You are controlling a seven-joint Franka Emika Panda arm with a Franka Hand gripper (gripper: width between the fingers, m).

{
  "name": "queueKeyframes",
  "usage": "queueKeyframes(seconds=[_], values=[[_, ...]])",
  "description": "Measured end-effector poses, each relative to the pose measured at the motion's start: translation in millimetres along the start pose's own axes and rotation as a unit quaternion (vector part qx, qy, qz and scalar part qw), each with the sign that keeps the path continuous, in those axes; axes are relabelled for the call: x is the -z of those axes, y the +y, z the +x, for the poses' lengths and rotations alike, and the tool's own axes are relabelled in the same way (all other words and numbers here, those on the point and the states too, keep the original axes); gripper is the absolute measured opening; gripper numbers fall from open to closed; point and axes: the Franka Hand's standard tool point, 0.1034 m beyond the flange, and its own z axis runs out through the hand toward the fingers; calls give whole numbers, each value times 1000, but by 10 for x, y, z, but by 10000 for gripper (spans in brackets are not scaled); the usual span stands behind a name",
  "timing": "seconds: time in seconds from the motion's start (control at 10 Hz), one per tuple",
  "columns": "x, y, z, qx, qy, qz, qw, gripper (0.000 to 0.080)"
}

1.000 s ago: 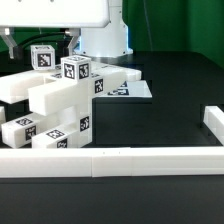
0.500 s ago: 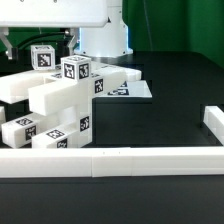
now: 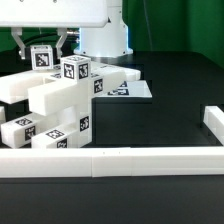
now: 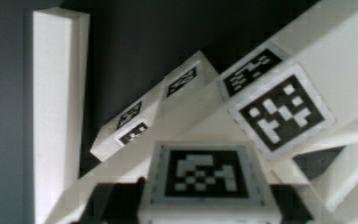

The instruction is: Assemble chair

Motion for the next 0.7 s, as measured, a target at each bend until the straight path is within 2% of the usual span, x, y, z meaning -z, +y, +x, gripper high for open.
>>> queueKeyframes(seconds=[0.4,0.6,0.7], values=[[-3,-6,-2,-166,0,1,986,282],[-8,-18,-7,-260,-1,0,965,282],[-12,-20,-6,-326,0,-1,945,282]])
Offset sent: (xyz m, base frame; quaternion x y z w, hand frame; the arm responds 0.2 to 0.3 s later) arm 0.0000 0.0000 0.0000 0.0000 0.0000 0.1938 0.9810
